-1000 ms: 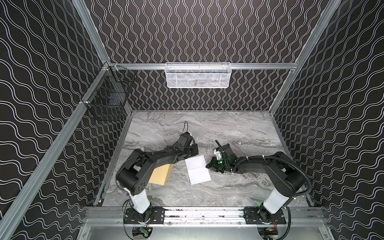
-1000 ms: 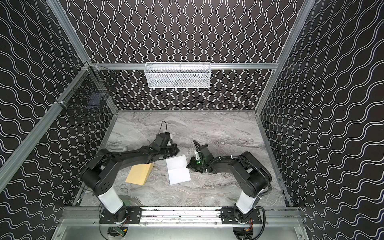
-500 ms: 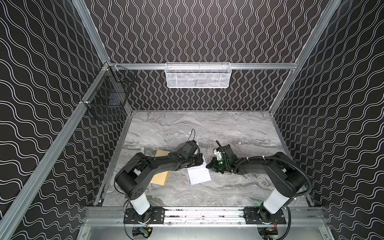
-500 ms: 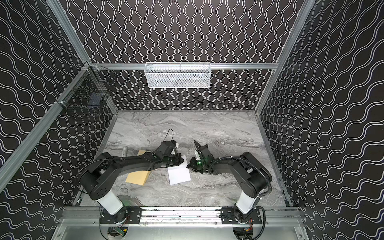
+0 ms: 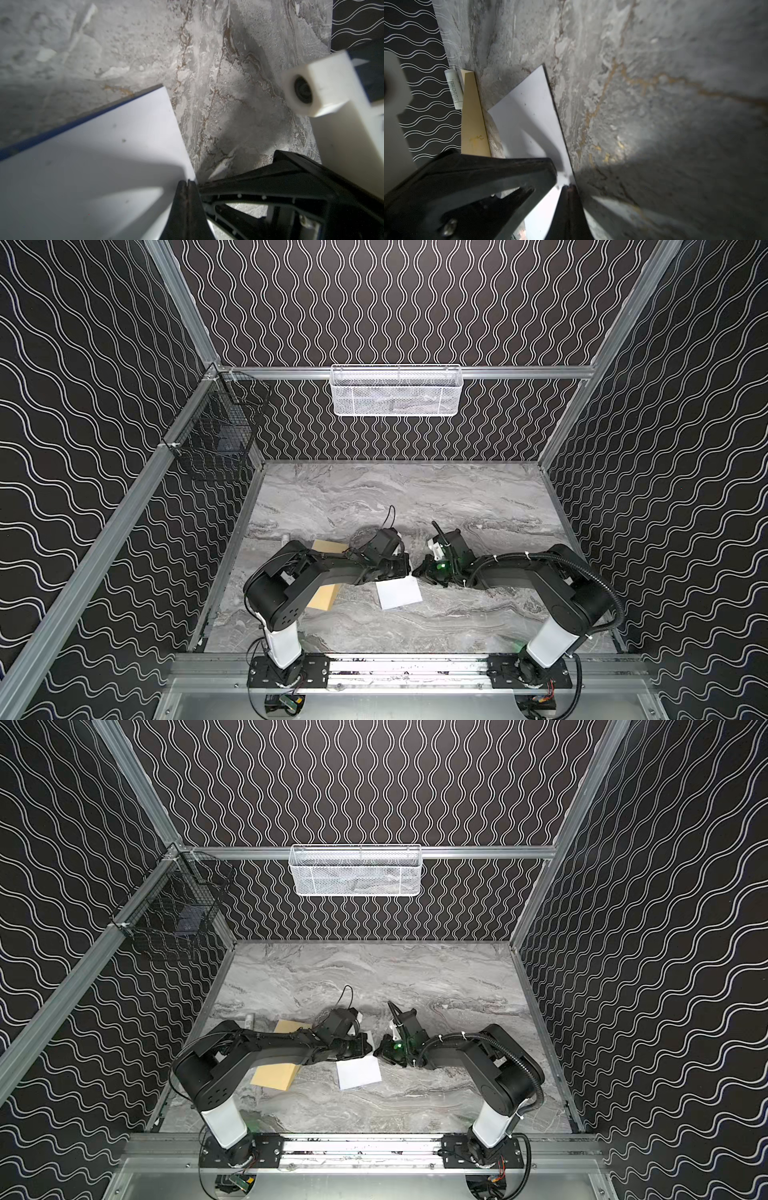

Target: Place the letter into the envelope and seal it

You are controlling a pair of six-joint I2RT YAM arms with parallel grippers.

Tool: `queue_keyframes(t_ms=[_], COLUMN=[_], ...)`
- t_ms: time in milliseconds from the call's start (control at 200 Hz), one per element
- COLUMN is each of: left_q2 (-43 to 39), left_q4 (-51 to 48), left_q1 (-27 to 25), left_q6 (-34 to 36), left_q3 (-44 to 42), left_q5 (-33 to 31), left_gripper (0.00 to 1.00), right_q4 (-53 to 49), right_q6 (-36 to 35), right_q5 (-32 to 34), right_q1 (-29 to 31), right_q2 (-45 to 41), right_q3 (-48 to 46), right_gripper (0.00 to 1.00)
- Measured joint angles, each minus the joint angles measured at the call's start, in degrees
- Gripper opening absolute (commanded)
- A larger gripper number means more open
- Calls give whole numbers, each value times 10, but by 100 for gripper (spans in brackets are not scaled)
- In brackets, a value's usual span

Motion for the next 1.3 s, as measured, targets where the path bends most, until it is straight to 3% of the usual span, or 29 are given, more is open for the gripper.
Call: queue_keyframes(t_ms=[696,1301], left_q2=[10,11], left_q4=[130,188], left_q1=[-8,-12], left_q6=[-29,-51], left_q3=[-61,-94], left_q5=[-18,-35], left_gripper=[0,0], right_q4=[-9,-26], right_q6=[-4,-9], right_q5=[7,30], right_q1=[9,45], right_q2=[-18,-28], right_q3=[-14,-13], right_gripper=[0,0])
